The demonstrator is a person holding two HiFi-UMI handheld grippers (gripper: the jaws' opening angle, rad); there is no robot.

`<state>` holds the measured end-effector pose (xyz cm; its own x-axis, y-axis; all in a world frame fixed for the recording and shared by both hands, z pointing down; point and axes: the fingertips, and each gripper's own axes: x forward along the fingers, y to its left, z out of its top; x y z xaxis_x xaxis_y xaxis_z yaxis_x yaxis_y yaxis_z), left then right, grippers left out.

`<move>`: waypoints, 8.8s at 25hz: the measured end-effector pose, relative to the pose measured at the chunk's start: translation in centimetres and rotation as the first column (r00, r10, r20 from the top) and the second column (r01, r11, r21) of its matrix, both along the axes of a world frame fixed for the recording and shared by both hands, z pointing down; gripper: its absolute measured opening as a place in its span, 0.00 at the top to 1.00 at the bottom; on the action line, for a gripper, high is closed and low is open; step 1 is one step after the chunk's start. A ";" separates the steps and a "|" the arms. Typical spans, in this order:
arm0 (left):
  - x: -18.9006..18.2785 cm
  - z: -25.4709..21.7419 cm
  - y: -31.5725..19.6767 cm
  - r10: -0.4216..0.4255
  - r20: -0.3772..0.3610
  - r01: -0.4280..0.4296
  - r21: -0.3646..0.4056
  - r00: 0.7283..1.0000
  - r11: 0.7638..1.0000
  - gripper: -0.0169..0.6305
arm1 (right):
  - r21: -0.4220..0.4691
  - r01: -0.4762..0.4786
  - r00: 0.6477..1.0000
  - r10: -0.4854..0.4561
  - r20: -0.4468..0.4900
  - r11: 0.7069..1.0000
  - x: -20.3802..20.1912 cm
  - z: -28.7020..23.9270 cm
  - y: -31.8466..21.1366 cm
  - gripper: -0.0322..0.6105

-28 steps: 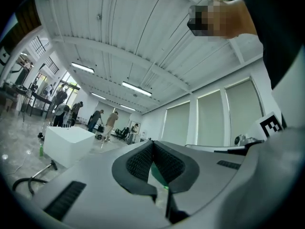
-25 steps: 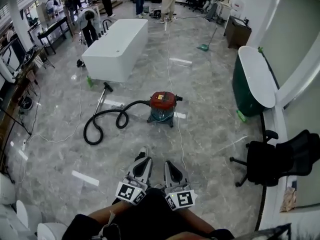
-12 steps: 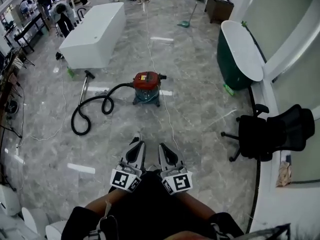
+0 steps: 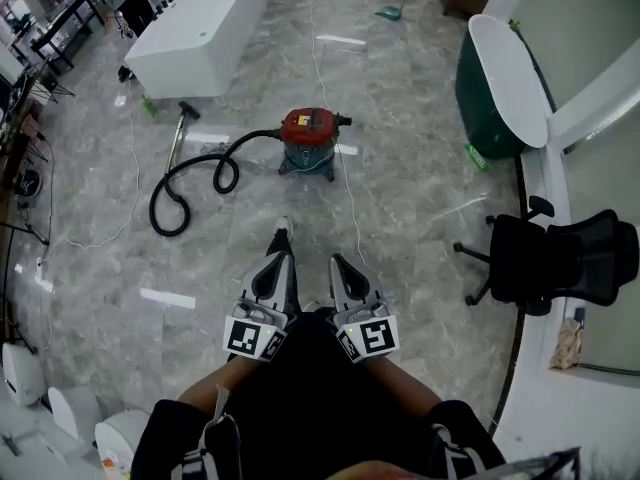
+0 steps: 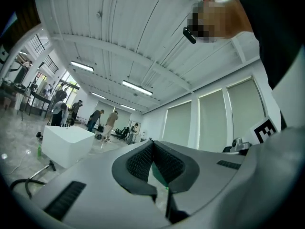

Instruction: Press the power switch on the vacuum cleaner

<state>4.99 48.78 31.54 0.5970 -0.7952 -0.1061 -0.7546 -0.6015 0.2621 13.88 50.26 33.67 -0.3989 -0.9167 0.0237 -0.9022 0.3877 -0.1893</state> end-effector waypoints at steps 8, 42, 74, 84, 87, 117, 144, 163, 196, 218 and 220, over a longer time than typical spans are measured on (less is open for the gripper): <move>-1.4 1.2 -5.9 -0.030 -0.044 0.029 -0.022 0.999 0.999 0.95 | -0.027 0.026 0.999 -0.027 -0.024 0.999 -0.7 1.2 -6.1 0.92; -7.7 1.9 -44.9 0.061 0.002 -0.061 -0.015 0.998 0.998 0.95 | -0.219 -0.070 0.980 0.026 -0.197 0.973 -7.7 3.9 -43.6 0.92; -9.9 4.6 -50.7 -0.193 0.090 0.206 -0.164 0.977 0.965 0.95 | -0.354 0.148 0.957 -0.224 -0.185 0.924 -7.0 11.3 -54.3 0.92; -6.7 8.7 -54.4 -0.149 0.142 0.178 -0.221 0.979 0.959 0.95 | -0.381 0.165 0.930 -0.272 -0.247 0.910 -6.1 15.6 -60.2 0.92; -5.8 9.5 -55.5 -0.144 0.110 0.169 -0.267 0.983 0.949 0.95 | -0.405 0.180 0.921 -0.298 -0.252 0.896 -6.1 17.3 -61.8 0.92; -1.7 14.9 -59.1 -0.042 0.179 0.106 -0.362 0.983 0.926 0.95 | -0.630 0.139 0.829 -0.437 -0.348 0.764 -3.0 39.6 -73.1 0.92; -5.4 23.0 -58.4 -0.187 0.153 0.236 -0.450 0.970 0.861 0.95 | -0.733 0.110 0.688 -0.583 -0.431 0.671 -3.6 55.6 -74.1 0.92; -5.5 25.5 -59.4 -0.143 0.162 0.200 -0.416 0.976 0.887 0.95 | -0.794 0.040 0.646 -0.622 -0.443 0.607 -3.0 63.0 -74.6 0.92; -9.2 27.9 -59.0 -0.275 0.154 0.314 -0.415 0.949 0.854 0.95 | -0.839 -0.013 0.547 -0.698 -0.462 0.544 -1.3 68.7 -76.0 0.92; -9.1 26.9 -58.6 -0.305 0.136 0.334 -0.413 0.943 0.847 0.95 | -0.842 -0.021 0.540 -0.703 -0.464 0.540 -1.4 68.9 -76.6 0.92; -9.2 26.4 -58.2 -0.305 0.143 0.336 -0.406 0.942 0.850 0.95 | -0.838 -0.038 0.624 -0.642 -0.445 0.545 -1.2 68.1 -76.6 0.92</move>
